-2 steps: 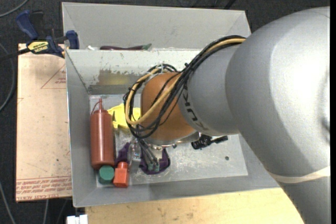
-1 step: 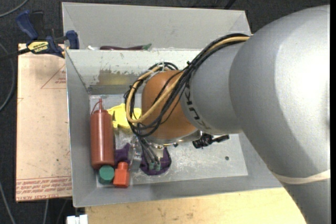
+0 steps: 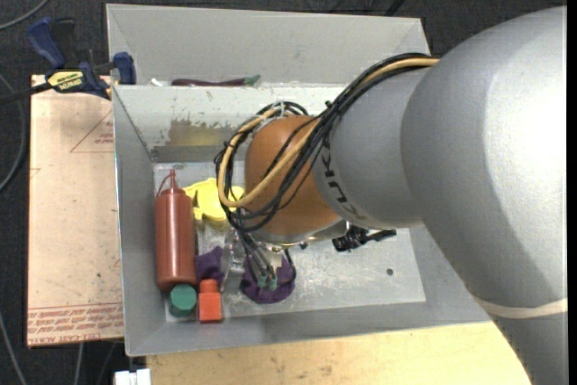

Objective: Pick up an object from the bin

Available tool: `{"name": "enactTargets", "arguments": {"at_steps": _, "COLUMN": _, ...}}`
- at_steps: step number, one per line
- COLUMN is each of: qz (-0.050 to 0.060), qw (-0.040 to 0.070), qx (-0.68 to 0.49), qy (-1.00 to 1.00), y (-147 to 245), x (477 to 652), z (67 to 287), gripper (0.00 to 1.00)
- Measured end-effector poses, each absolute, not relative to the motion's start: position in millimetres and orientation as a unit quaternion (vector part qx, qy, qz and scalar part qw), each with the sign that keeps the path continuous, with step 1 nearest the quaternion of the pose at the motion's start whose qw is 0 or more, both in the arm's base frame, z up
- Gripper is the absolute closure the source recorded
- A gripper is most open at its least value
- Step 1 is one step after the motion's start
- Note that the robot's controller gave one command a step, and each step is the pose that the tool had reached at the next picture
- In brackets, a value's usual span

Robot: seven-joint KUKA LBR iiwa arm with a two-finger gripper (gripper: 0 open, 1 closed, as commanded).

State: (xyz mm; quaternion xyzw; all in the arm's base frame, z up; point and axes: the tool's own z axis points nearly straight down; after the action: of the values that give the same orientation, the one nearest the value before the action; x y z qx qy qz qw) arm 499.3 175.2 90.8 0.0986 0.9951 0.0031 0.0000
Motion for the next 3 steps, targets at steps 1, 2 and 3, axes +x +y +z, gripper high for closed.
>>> {"name": "enactTargets", "arguments": {"at_steps": 1, "qz": 0.004, "qw": 0.001, "qx": 0.099, "qy": 0.995, "y": 175.4, "x": 499.9, "z": 96.7, "gripper": 1.00}}
{"name": "enactTargets", "arguments": {"at_steps": 2, "qz": 0.003, "qw": -0.001, "qx": 0.099, "qy": 0.995, "y": 175.1, "x": 498.8, "z": 103.4, "gripper": 1.00}}
{"name": "enactTargets", "arguments": {"at_steps": 3, "qz": 0.003, "qw": -0.001, "qx": 0.099, "qy": 0.995, "y": 175.1, "x": 498.5, "z": 120.3, "gripper": 1.00}}
